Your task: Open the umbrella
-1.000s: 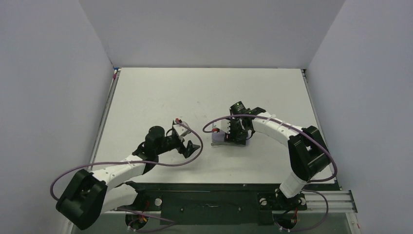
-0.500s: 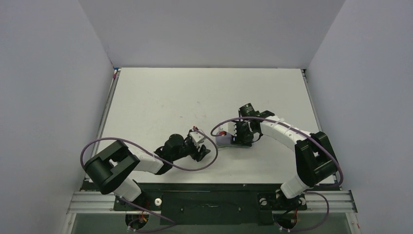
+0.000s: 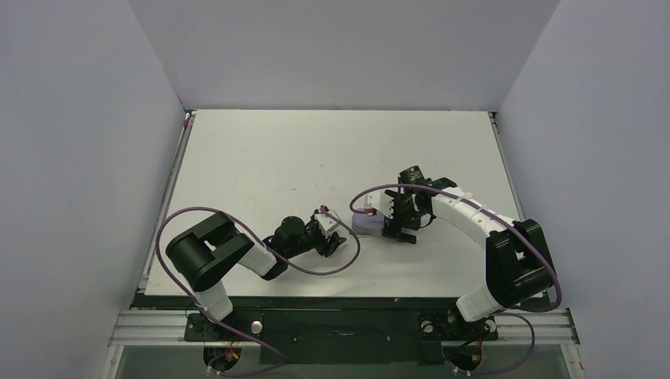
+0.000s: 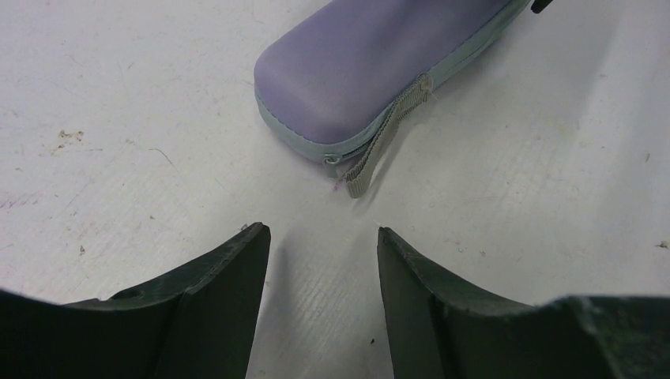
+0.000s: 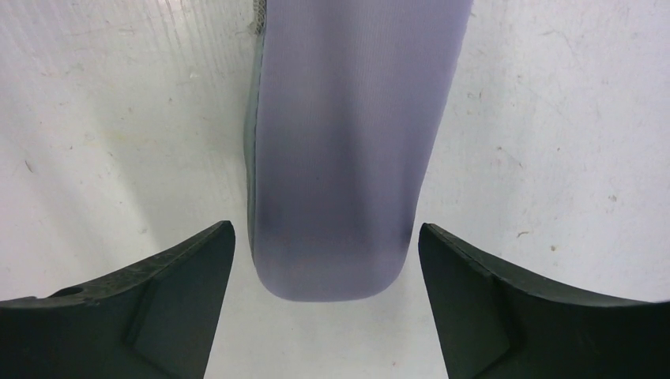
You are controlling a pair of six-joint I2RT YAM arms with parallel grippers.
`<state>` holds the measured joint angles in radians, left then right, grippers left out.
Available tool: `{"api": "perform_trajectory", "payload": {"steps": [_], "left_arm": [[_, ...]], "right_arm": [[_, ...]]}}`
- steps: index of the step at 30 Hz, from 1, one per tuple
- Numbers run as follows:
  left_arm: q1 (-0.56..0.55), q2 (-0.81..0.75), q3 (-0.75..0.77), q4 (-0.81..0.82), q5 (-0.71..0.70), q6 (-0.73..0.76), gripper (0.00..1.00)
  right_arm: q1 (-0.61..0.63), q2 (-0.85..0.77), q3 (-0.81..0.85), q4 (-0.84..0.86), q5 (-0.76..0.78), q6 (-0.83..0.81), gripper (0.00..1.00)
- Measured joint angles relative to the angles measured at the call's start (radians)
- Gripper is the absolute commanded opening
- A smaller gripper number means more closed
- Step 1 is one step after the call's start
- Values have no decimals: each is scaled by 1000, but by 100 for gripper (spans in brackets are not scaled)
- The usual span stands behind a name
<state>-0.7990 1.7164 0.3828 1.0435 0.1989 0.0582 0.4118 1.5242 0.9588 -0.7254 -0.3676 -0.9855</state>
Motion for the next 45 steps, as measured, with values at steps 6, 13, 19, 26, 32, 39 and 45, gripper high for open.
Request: {"api": "perform_trajectory", "payload": {"steps": [6,13,19,26,32,39,45], "left_arm": [[0,54,21,48,-6,5,49],[0,101,47,83,-13,22,42],[0,144,57,117,-12,67,41],[0,181,63,146,-9,125,40],[0,199,63,183,-7,154,40],[-23,243,95,212,7,164,44],[-49,251,96,236,22,164,47]], "right_arm": [[-27,0,0,-22,0,18,85],[-33,79,4,-22,4,38,66],[-39,99,9,-12,12,21,55],[-39,99,6,-8,11,-71,48],[-40,90,-3,-5,10,-149,48],[-40,86,-8,-3,10,-184,47],[-41,86,-8,-3,10,-181,44]]}}
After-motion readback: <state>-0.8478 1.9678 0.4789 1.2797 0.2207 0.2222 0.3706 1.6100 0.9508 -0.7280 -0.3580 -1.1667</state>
